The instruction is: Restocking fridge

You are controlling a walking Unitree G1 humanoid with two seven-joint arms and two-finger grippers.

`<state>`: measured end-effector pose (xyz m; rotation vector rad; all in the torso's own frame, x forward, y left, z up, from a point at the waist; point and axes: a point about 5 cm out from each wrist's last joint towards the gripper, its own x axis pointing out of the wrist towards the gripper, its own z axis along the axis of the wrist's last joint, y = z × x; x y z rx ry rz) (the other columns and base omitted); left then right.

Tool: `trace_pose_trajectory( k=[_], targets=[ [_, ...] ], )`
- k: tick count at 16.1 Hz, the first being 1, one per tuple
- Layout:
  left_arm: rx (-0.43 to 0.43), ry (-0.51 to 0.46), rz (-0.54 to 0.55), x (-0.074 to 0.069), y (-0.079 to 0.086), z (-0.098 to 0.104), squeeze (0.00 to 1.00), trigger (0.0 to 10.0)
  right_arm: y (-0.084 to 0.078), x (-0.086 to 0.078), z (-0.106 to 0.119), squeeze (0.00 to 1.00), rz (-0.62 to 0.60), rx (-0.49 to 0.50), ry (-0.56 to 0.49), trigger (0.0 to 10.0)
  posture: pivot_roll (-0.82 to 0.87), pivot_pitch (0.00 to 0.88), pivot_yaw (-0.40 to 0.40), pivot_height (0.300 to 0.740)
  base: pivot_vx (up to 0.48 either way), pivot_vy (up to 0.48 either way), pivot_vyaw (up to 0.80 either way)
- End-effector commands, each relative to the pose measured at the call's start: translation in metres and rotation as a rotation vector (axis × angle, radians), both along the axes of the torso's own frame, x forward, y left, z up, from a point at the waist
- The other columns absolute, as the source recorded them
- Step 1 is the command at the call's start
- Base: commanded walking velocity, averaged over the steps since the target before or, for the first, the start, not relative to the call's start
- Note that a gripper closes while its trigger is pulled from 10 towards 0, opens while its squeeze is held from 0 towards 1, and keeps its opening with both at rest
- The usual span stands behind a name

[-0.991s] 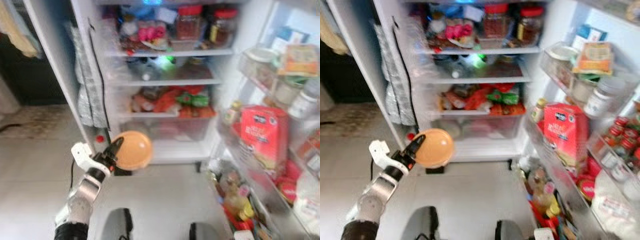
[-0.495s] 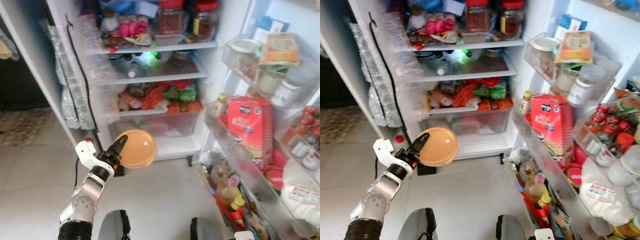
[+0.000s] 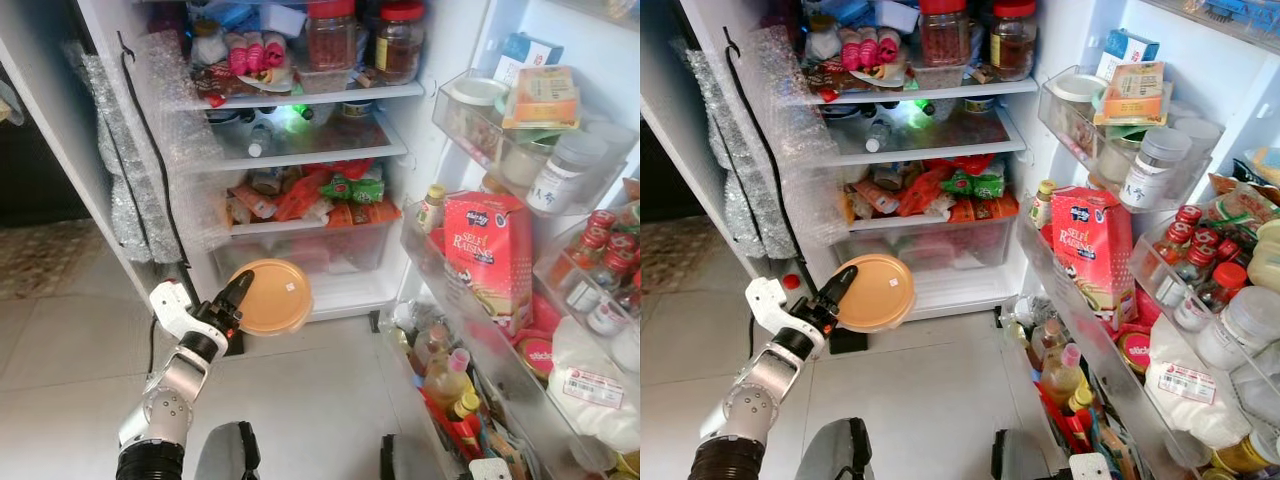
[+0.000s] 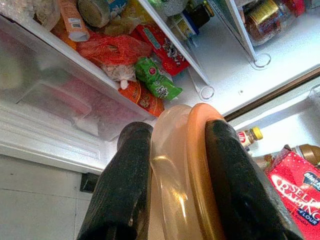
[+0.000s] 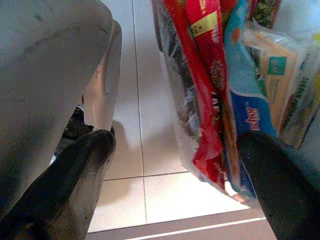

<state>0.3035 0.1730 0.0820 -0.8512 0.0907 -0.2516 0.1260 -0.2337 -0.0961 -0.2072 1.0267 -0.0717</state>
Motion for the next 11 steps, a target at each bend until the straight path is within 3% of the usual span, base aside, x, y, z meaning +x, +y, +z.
trace_pose_trajectory(
  k=[1, 4, 11],
  targets=[
    [0.018, -0.010, 0.005, 0.0025, 0.0022, 0.0028, 0.00, 10.0, 0.0066, 0.0029, -0.0002, 0.00, 0.015, 0.016, -0.015, 10.0, -0.13, 0.001, 0.009, 0.602, 0.000, 0.000, 0.50],
    [0.016, -0.014, 0.003, 0.0028, 0.0020, 0.0032, 0.00, 10.0, 0.0070, 0.0025, -0.0004, 0.00, 0.014, 0.019, -0.014, 10.0, -0.13, 0.000, 0.009, 0.602, 0.160, 0.000, 0.50],
    [0.016, -0.012, 0.004, 0.0027, 0.0017, 0.0028, 0.00, 10.0, 0.0068, 0.0013, -0.0010, 0.00, -0.015, 0.040, -0.010, 10.0, -0.13, 0.000, 0.007, 0.602, 0.249, 0.000, 0.00]
  ],
)
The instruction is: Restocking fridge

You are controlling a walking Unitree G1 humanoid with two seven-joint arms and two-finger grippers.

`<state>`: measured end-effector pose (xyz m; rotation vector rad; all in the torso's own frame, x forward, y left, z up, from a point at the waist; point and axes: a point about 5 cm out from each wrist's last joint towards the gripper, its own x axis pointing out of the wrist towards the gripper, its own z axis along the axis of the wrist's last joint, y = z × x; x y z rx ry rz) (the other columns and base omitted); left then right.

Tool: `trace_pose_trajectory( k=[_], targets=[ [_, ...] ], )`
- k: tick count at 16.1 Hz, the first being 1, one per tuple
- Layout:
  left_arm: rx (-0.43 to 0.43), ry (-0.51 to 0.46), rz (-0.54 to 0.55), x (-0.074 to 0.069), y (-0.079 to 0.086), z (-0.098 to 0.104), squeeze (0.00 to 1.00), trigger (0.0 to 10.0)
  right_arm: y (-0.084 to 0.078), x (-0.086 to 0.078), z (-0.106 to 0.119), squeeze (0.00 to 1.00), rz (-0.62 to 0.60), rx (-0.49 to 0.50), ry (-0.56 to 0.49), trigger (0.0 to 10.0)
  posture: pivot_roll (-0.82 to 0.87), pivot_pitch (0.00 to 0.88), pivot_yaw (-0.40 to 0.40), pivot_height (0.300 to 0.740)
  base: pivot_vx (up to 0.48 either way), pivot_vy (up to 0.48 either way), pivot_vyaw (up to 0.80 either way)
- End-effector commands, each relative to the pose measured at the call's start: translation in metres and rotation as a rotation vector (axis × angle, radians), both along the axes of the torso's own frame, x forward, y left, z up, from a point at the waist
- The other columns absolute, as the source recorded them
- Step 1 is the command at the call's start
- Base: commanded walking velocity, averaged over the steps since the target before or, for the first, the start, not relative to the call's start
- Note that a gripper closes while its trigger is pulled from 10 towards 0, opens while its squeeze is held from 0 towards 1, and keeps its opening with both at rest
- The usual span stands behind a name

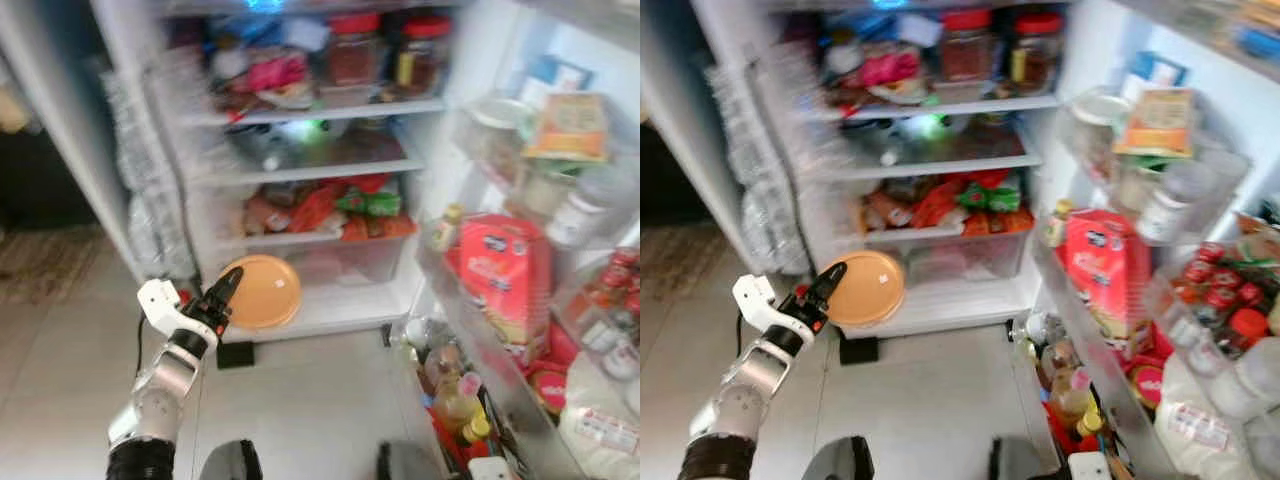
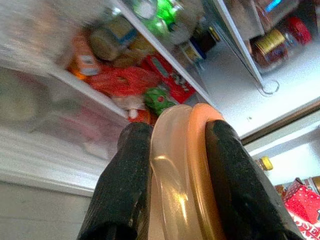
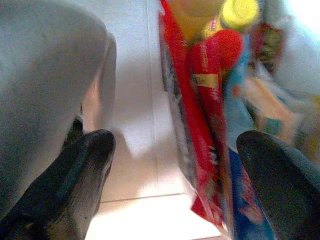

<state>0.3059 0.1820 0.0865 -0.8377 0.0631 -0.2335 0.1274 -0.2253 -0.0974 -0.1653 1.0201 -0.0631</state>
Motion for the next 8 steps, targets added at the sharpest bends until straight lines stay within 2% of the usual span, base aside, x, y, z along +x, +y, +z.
trace_pose_trajectory(
  k=[1, 8],
  targets=[
    [0.005, 0.008, -0.022, 0.0002, -0.0072, -0.0020, 0.00, 10.0, -0.0017, -0.0004, 0.0002, 0.00, -0.007, 0.003, 0.001, 10.0, -0.13, 0.001, 0.006, 0.602, 0.255, 0.000, 0.00],
    [0.001, 0.004, -0.021, 0.0004, -0.0080, -0.0013, 0.00, 10.0, -0.0023, -0.0007, 0.0002, 0.00, -0.007, 0.001, 0.005, 10.0, -0.13, 0.006, 0.005, 0.602, 0.255, 0.000, 0.00]
  ],
)
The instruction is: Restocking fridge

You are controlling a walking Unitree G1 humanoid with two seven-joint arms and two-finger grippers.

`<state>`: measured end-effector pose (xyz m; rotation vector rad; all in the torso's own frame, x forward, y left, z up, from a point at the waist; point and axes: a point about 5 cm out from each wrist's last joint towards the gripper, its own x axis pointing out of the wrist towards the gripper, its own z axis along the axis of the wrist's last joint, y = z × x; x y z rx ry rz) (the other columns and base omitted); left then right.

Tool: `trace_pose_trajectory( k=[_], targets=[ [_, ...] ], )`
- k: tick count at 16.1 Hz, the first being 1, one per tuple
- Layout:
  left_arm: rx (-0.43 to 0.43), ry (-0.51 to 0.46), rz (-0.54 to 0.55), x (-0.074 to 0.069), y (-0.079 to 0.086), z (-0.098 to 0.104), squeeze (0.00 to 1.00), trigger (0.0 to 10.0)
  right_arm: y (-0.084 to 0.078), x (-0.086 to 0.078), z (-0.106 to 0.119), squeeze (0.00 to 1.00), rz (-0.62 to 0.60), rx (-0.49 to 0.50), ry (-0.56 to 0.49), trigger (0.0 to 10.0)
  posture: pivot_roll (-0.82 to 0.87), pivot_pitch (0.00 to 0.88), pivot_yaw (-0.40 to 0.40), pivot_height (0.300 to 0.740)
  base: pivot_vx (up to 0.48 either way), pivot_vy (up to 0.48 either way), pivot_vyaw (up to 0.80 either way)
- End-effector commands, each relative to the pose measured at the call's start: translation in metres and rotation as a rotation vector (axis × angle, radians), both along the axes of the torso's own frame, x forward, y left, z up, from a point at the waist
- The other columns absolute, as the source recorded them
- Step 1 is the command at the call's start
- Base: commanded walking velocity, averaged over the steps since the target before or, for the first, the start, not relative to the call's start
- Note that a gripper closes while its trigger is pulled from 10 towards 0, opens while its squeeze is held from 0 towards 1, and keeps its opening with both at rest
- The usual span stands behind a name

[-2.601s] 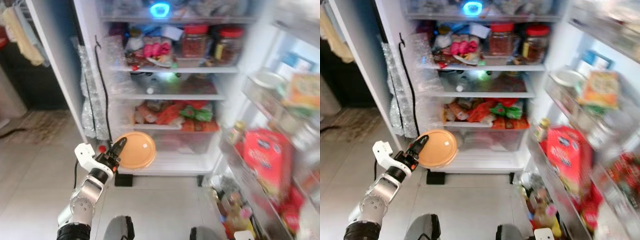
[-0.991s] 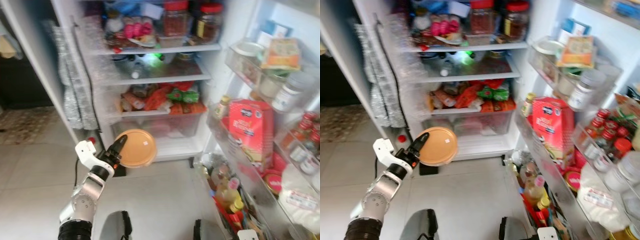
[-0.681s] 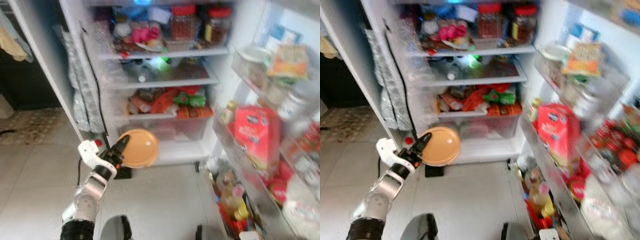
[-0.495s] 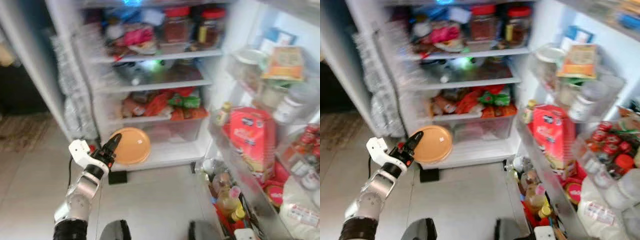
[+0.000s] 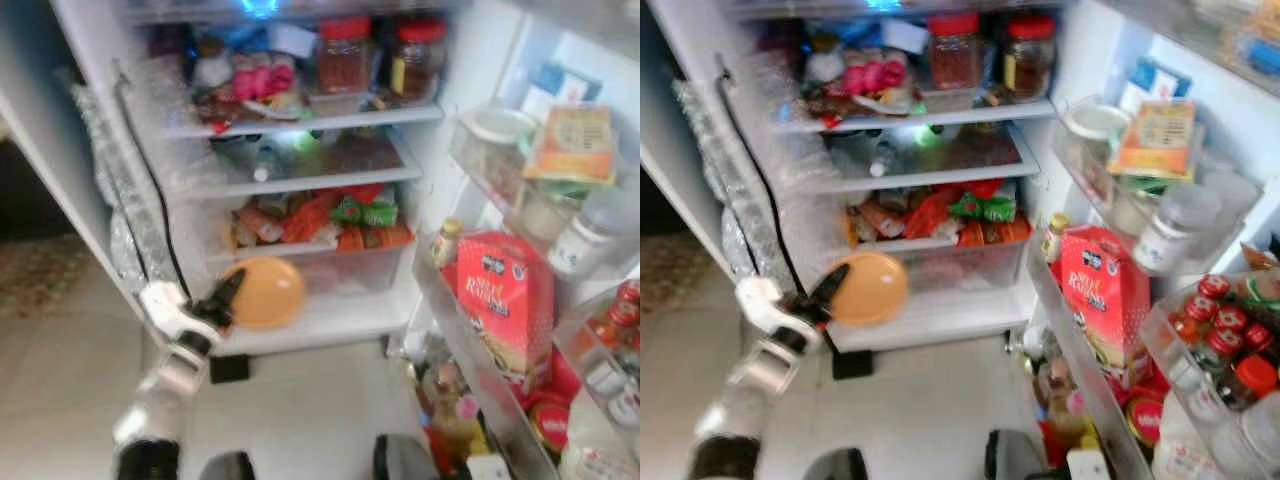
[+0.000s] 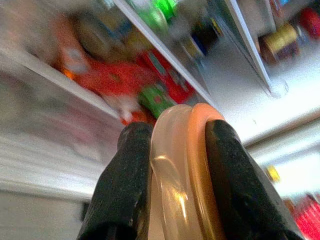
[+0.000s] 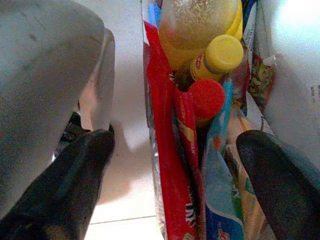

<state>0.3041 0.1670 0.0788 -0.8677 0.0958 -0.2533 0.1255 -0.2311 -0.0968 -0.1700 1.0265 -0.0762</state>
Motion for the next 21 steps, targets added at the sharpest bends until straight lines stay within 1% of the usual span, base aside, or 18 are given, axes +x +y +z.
trace_pose_trajectory(
  k=[1, 21],
  targets=[
    [0.029, -0.021, 0.010, 0.0022, 0.0072, 0.0064, 0.00, 10.0, 0.0034, 0.0012, -0.0004, 0.00, 0.003, 0.011, 0.000, 10.0, -0.13, 0.007, 0.005, 0.602, 0.255, 0.000, 0.00],
    [0.045, -0.039, -0.019, 0.0047, 0.0031, 0.0098, 0.00, 10.0, 0.0037, 0.0020, -0.0004, 0.00, 0.001, 0.006, 0.002, 10.0, -0.13, 0.002, 0.007, 0.602, 0.259, 0.000, 0.00]
  ],
)
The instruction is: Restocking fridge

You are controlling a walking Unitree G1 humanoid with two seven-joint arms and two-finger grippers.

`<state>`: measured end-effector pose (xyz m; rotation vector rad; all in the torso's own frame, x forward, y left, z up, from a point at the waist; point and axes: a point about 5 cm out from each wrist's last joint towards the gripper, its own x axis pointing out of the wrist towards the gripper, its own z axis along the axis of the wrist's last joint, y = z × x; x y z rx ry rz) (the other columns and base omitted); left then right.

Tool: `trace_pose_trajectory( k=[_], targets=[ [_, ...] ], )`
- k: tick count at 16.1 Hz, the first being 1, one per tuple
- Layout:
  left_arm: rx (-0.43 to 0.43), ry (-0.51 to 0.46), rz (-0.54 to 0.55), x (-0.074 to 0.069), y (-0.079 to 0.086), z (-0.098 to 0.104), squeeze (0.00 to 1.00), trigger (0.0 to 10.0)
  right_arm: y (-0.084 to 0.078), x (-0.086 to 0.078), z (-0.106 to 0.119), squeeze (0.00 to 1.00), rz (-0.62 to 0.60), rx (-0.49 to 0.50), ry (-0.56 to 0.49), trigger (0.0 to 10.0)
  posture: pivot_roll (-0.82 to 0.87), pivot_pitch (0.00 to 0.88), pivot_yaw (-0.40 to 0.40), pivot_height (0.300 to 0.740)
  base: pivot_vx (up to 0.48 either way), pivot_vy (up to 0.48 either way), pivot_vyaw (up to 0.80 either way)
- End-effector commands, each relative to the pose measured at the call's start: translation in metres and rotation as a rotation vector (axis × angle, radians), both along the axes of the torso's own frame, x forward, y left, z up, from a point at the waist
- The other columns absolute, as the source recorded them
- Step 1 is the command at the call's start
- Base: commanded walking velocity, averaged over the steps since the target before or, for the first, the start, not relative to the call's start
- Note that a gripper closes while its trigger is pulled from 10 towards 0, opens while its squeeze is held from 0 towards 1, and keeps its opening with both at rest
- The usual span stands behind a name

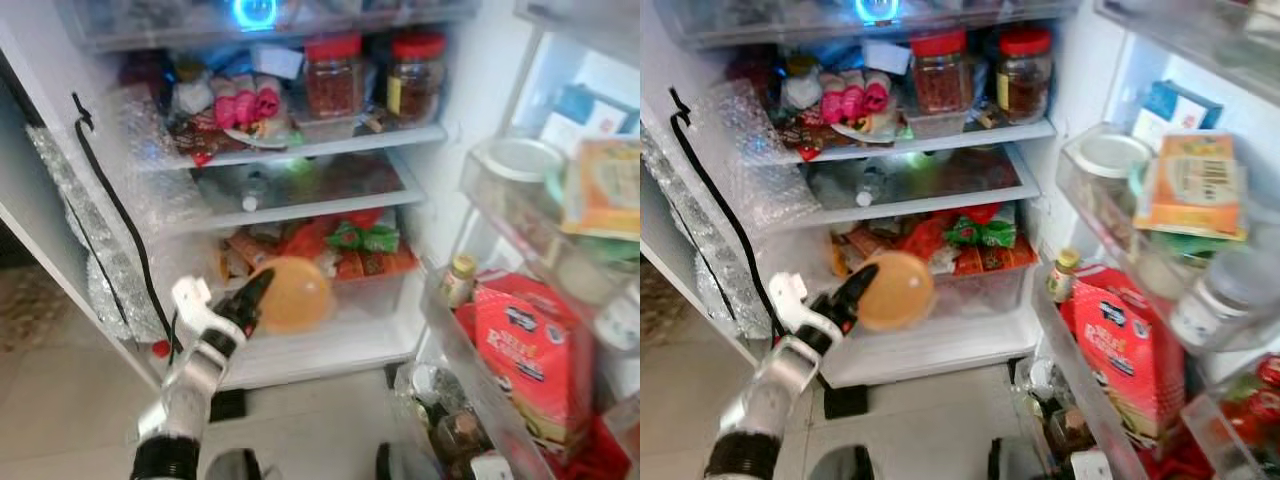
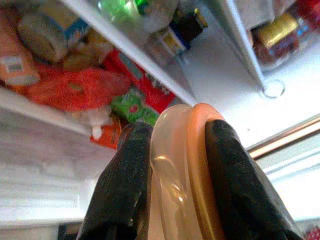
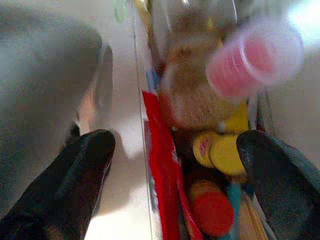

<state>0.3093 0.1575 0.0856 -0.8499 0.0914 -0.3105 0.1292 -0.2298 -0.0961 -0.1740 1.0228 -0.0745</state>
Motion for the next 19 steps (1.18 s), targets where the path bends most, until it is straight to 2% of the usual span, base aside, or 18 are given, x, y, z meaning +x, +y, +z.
trace_pose_trajectory(
  k=[1, 19],
  targets=[
    [0.033, -0.011, 0.029, -0.0004, 0.0126, 0.0029, 0.00, 10.0, 0.0025, -0.0015, -0.0011, 0.00, -0.001, 0.008, 0.005, 10.0, -0.13, 0.002, 0.007, 0.602, 0.266, 0.000, 0.00],
    [0.060, -0.024, -0.008, -0.0006, 0.0070, 0.0040, 0.00, 10.0, 0.0028, -0.0018, -0.0014, 0.00, 0.003, 0.006, 0.010, 10.0, -0.13, 0.000, 0.008, 0.602, 0.277, 0.000, 0.00]
  ],
)
